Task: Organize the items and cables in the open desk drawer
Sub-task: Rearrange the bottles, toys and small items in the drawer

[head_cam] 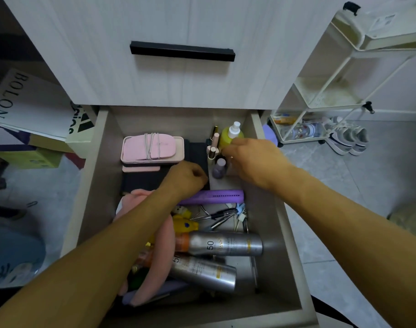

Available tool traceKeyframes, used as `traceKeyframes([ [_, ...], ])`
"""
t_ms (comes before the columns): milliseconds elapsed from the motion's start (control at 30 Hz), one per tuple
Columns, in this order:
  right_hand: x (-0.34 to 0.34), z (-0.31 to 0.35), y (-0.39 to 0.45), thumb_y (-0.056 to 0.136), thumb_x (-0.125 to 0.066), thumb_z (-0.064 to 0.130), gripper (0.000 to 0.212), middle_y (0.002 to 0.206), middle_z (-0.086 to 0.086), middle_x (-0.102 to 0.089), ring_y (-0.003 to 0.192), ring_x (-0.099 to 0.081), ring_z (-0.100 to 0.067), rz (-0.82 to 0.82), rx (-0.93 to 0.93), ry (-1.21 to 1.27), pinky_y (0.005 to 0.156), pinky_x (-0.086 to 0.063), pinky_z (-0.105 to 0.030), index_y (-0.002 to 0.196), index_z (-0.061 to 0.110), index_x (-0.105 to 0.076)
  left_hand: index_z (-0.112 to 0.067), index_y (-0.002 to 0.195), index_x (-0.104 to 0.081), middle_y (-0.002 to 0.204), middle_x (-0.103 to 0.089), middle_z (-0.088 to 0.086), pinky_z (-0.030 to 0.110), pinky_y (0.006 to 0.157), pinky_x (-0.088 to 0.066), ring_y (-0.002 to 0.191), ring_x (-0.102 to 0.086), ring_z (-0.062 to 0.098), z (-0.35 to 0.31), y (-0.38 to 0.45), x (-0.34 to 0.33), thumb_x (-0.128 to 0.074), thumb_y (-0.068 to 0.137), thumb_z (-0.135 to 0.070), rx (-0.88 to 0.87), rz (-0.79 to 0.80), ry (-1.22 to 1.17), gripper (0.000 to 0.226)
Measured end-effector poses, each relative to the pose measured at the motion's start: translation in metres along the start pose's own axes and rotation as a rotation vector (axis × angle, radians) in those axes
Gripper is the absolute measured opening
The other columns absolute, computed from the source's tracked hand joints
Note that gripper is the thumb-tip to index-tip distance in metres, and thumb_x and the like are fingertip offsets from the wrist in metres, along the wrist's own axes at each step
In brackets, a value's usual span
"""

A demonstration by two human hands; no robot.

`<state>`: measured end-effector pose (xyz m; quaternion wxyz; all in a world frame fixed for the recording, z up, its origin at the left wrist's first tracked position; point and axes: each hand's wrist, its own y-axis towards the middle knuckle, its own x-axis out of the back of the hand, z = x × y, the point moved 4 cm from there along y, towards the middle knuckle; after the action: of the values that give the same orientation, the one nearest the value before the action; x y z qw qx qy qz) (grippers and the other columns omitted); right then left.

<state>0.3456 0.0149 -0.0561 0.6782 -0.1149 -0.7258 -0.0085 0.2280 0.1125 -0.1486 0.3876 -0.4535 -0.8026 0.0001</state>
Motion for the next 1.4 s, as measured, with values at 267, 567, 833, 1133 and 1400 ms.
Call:
traceKeyframes([
  [267, -0.006, -0.005, -0.039, 0.08, -0.05, 0.013, 0.016, 0.075, -0.008, -0.06, 0.07, -0.055, -0.032, -0.337, 0.077, 0.219, 0.055, -0.048, -0.038, 0.077, 0.007, -0.064, -0.022, 0.079, -0.058, 0.086, -0.065, 0.002, 0.033, 0.068, -0.051, 0.082, -0.063, 0.022, -0.023, 0.011, -0.013, -0.066, 0.081, -0.053, 0.029, -0.093, 0.292, 0.033],
  [567, -0.001, -0.004, -0.041, 0.074, -0.063, 0.0, 0.006, 0.069, -0.01, -0.058, 0.063, -0.053, -0.03, -0.417, -0.034, 0.324, 0.06, -0.032, -0.028, 0.073, 0.006, -0.063, -0.017, 0.097, -0.058, 0.098, -0.067, 0.009, 0.038, 0.074, -0.054, 0.088, -0.063, 0.029, -0.032, 0.022, -0.024, -0.063, 0.085, -0.051, 0.049, -0.213, 0.256, 0.036],
  [833, -0.005, -0.005, -0.042, 0.08, -0.064, 0.002, 0.006, 0.074, -0.008, -0.06, 0.069, -0.054, -0.029, -0.408, -0.084, 0.349, 0.059, -0.042, -0.032, 0.079, 0.007, -0.066, -0.015, 0.105, -0.061, 0.101, -0.067, 0.009, 0.039, 0.077, -0.055, 0.091, -0.063, 0.027, -0.023, 0.025, -0.024, -0.072, 0.083, -0.042, 0.042, -0.275, 0.109, 0.036],
  [1133, -0.005, -0.006, -0.042, 0.081, -0.062, 0.003, 0.006, 0.075, -0.008, -0.06, 0.07, -0.054, -0.027, -0.407, -0.095, 0.327, 0.063, -0.031, -0.028, 0.079, 0.007, -0.065, -0.013, 0.103, -0.06, 0.098, -0.066, 0.007, 0.036, 0.074, -0.052, 0.088, -0.061, 0.025, -0.022, 0.025, -0.028, -0.074, 0.083, -0.04, 0.03, -0.285, 0.096, 0.036],
  [1400, -0.008, 0.01, -0.05, 0.076, -0.069, 0.009, 0.005, 0.073, -0.006, -0.062, 0.072, -0.057, -0.027, -0.319, -0.036, 0.155, 0.067, -0.037, -0.033, 0.078, 0.011, -0.065, -0.011, 0.103, -0.065, 0.1, -0.066, 0.004, 0.032, 0.079, -0.05, 0.092, -0.062, 0.021, -0.026, -0.003, -0.016, -0.076, 0.082, -0.028, 0.029, -0.15, 0.177, 0.029],
])
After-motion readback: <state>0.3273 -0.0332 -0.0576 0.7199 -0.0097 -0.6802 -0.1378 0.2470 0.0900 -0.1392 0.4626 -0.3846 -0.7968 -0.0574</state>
